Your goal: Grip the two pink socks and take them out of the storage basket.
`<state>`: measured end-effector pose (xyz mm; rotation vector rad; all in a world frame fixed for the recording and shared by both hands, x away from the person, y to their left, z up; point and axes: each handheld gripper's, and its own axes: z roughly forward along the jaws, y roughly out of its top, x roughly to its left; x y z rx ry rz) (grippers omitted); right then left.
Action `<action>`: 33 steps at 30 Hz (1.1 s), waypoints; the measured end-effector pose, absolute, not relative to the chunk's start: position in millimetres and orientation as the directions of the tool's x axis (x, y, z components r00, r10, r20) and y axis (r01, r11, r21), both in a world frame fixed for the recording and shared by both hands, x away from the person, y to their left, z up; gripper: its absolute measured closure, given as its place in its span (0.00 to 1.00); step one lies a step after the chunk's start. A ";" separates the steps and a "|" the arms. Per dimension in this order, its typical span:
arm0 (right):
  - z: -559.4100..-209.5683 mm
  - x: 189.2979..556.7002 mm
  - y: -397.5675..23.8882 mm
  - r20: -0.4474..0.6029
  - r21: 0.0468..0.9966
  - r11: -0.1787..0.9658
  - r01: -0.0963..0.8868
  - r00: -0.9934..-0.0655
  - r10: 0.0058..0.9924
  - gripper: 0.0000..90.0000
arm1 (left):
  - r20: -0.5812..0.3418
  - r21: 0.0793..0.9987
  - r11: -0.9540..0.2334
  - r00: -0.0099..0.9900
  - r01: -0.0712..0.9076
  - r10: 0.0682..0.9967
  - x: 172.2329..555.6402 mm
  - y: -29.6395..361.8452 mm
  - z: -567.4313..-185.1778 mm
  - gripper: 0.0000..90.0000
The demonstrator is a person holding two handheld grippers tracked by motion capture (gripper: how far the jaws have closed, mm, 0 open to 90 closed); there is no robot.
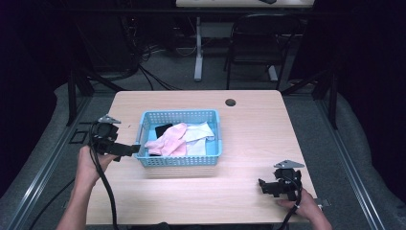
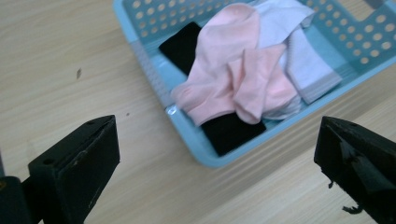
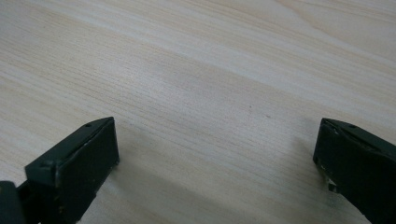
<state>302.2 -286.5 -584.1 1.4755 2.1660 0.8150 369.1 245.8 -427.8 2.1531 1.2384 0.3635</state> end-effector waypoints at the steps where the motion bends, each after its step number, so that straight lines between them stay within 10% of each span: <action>1: -584.1 302.2 -286.5 0.001 0.658 0.275 0.701 -0.367 0.930 0.00 | -0.059 0.632 -0.382 0.534 0.674 0.844 372.3 241.1 -426.5 0.00; 33: -584.1 302.1 -286.0 0.002 0.658 0.273 0.702 -0.365 0.931 0.00 | -0.085 0.401 -0.562 0.640 0.724 0.764 448.3 127.9 -503.3 0.29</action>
